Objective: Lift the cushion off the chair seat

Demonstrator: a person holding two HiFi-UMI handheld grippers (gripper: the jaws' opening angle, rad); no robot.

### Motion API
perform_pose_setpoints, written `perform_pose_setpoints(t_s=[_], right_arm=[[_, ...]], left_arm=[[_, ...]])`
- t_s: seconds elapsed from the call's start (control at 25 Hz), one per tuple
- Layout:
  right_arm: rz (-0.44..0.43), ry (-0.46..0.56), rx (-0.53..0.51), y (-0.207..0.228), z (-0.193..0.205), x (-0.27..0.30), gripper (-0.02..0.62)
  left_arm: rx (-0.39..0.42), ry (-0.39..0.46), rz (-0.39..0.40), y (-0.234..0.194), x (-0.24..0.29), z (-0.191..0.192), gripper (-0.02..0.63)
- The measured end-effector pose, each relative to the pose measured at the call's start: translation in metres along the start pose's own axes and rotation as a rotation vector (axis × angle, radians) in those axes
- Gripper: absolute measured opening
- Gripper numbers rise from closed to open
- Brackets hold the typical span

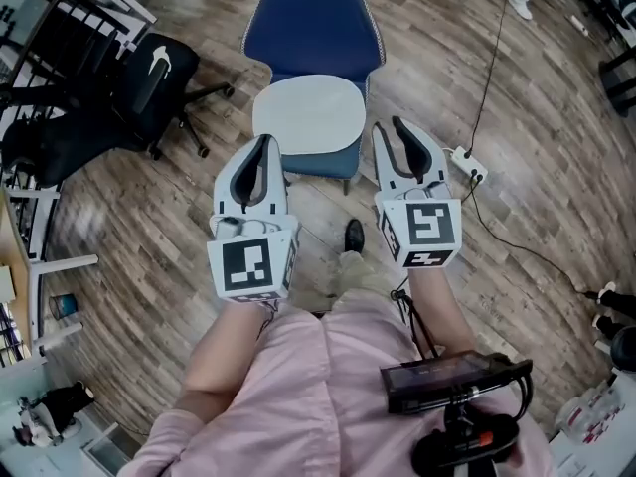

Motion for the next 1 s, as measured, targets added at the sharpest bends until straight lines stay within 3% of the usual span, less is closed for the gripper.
perform_pose_setpoints(t_s=[0.4,1.0], right_arm=[[-0.033,0.092,-0.049,0.048,-0.048,0.067,0.098],[0.008,-0.033,-0.02,0.068,-0.025,0.16,0.1]], left_arm=[[0.008,0.075,-0.079,-0.014,0.067,-0.034,0.014],[0.002,-0.047,-0.048,-0.06,0.159,0.008,0.014]])
Point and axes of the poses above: the fingertips, and each gripper's own axes: x forward along the fingers, y to its right, z out of its underside, the point moved 9 cm from there along -x, backward along the fingers
